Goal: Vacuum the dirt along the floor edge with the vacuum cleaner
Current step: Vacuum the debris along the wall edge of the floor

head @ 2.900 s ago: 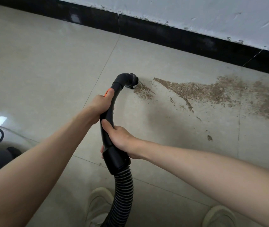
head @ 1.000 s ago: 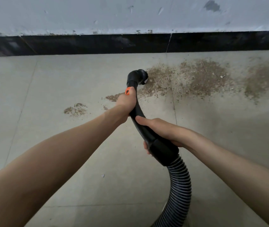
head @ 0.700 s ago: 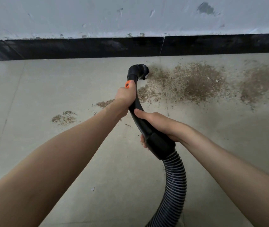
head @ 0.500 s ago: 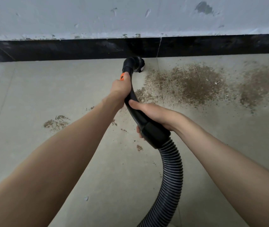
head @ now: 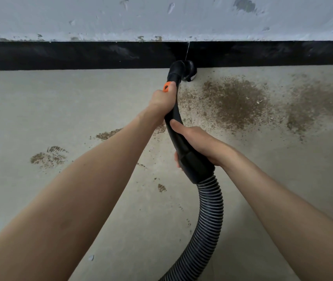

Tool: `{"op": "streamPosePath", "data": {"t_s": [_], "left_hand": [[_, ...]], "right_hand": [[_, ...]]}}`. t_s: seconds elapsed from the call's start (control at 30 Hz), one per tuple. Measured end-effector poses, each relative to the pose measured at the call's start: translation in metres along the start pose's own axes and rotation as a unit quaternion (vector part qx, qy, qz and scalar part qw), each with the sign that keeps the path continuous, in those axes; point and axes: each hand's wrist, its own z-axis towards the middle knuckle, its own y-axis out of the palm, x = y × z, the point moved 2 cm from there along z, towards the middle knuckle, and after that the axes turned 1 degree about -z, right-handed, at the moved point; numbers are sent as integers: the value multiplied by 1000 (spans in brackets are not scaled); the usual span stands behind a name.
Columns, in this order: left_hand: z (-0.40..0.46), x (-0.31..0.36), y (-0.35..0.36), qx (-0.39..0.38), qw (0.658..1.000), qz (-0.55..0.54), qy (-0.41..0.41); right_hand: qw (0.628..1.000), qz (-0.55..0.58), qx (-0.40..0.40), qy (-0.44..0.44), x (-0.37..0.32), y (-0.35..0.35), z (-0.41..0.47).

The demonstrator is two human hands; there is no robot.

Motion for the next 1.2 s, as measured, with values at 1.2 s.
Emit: {"op": "streamPosePath", "data": {"t_s": [1.2], "left_hand": [[-24, -33, -44, 39, 996, 75, -13]], "right_hand": [[1000, 3, -23, -21, 5, 59, -14]]}}
